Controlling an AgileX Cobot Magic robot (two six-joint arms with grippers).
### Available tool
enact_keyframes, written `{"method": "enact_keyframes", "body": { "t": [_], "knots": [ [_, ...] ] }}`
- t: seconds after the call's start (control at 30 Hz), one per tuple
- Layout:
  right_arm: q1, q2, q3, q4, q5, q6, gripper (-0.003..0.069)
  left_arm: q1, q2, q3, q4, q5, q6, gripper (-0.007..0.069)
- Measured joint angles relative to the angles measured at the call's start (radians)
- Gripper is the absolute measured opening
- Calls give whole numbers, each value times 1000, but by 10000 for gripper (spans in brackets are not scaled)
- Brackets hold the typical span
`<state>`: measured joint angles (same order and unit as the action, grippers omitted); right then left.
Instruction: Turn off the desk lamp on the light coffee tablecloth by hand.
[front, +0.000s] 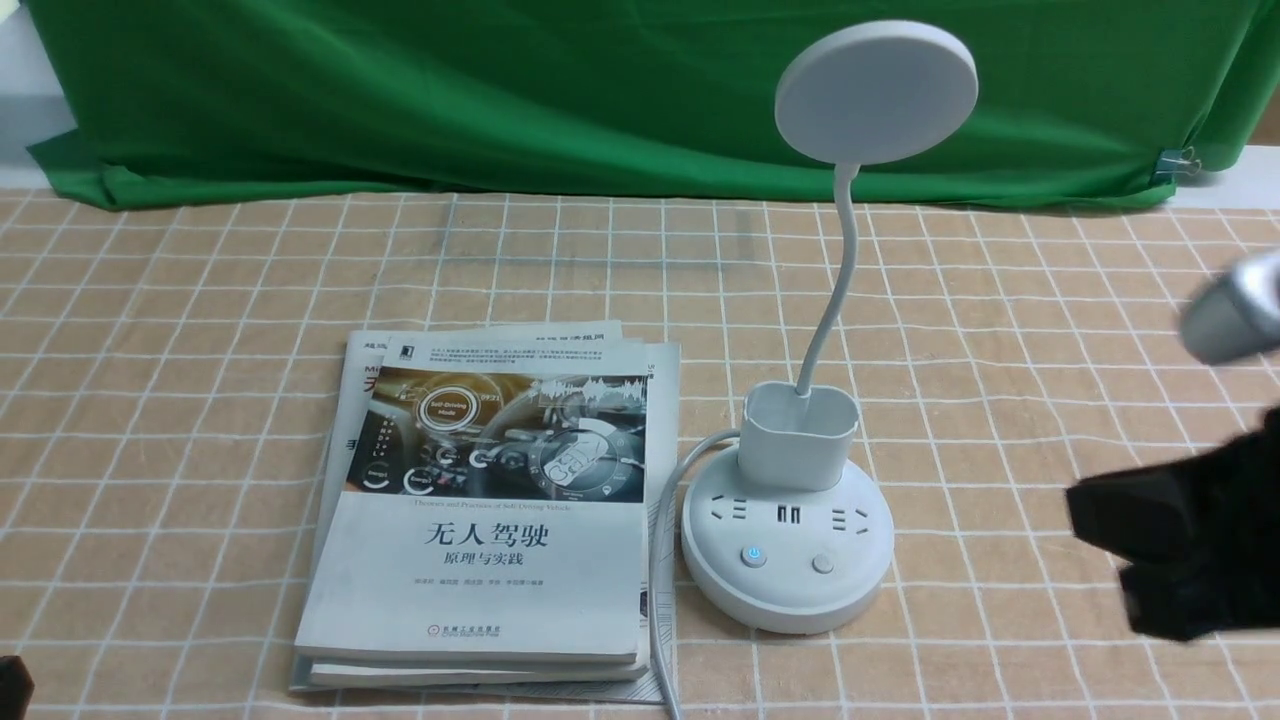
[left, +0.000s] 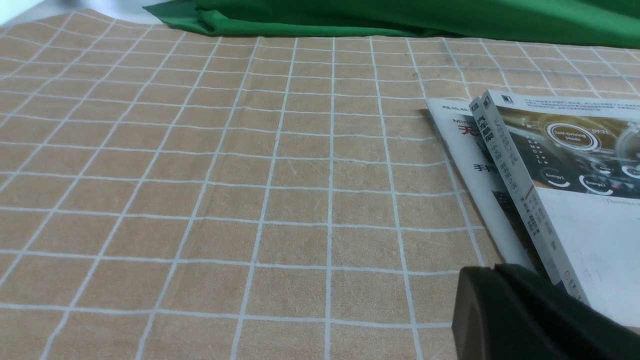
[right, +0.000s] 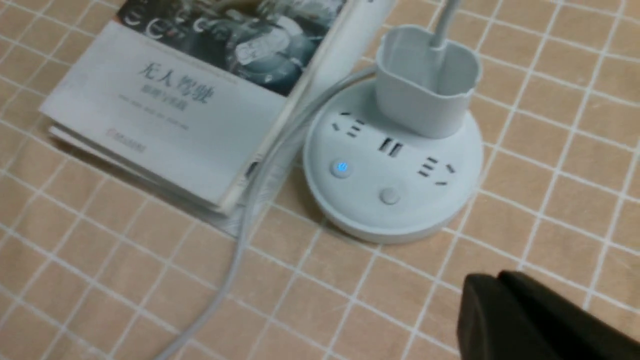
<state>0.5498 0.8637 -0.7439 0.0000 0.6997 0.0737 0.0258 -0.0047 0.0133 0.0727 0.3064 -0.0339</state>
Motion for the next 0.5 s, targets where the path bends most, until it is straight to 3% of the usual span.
{"method": "enact_keyframes", "body": {
  "t": [0.13, 0.23, 0.33, 0.5],
  "knots": [
    [-91, -142, 190, -6, -146, -101, 21, 0, 0, 0, 0, 0, 0, 5],
    [-213, -339, 421, -13, -329, -220, 21, 0, 0, 0, 0, 0, 0, 5],
    [-312, -520, 588, -14, -448, -239, 21, 0, 0, 0, 0, 0, 0, 5],
    [-400, -722, 725, -14, -506, -239, 23, 0, 0, 0, 0, 0, 0, 5]
  ]
}}
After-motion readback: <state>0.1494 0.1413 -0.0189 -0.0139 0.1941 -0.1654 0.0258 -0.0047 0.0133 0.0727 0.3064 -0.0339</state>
